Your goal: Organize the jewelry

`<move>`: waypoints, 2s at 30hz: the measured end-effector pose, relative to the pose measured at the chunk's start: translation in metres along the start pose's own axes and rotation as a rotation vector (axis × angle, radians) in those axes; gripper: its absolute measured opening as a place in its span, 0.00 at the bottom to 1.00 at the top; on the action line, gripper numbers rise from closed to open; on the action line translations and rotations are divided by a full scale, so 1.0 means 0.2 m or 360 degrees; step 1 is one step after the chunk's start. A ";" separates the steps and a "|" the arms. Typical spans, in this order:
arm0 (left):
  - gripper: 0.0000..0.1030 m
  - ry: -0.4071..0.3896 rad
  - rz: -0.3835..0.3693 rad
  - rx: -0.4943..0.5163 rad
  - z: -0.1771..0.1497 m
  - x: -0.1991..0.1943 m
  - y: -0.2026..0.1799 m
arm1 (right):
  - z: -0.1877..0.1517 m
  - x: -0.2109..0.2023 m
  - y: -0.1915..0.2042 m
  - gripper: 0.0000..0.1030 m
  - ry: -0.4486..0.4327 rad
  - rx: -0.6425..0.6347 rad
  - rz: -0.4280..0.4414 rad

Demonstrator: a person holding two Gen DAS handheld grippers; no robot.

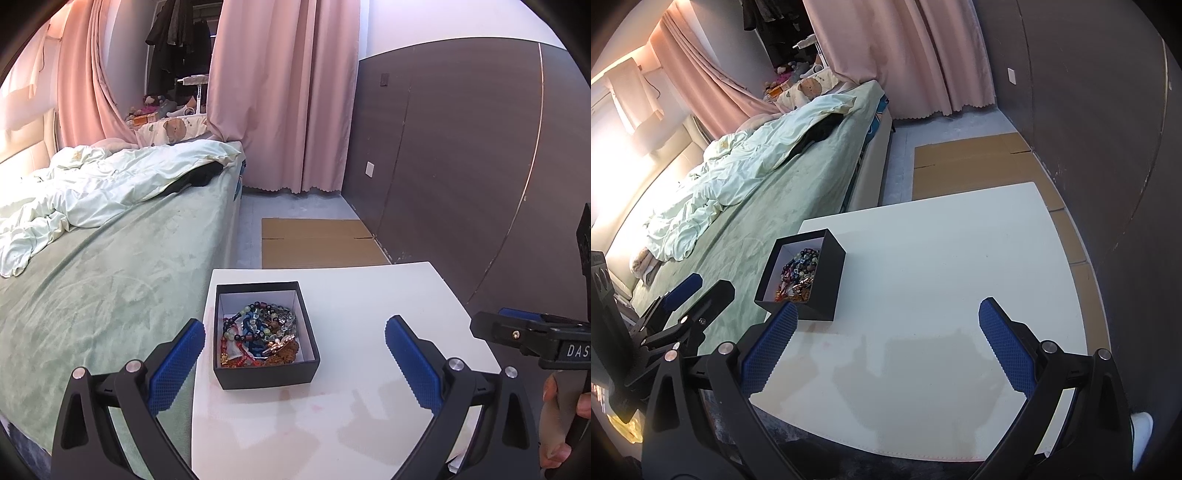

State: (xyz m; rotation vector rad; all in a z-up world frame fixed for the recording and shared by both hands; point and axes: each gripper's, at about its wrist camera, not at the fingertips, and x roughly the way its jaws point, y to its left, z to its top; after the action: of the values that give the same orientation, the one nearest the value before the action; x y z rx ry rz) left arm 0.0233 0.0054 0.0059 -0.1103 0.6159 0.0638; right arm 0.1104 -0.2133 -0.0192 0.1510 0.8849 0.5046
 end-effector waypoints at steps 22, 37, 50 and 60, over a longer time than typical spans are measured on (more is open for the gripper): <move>0.92 0.0110 0.0026 -0.0028 0.04 0.13 0.08 | 0.05 0.11 0.07 0.95 -0.0012 -0.0041 0.0000; 0.92 0.0090 0.0017 -0.0170 0.12 0.19 0.25 | 0.08 0.28 0.11 0.95 0.0034 -0.0038 -0.0055; 0.92 0.0145 0.0032 -0.0224 0.14 0.24 0.30 | 0.11 0.37 0.12 0.95 0.0068 -0.0047 -0.0076; 0.92 0.0145 0.0024 -0.0189 0.13 0.25 0.25 | 0.11 0.38 0.12 0.95 0.0068 -0.0046 -0.0081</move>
State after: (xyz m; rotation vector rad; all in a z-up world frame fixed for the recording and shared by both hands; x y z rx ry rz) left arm 0.0745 0.0590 -0.0060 -0.2245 0.7039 0.1105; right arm 0.1578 -0.1553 -0.0509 0.0915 0.9207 0.4744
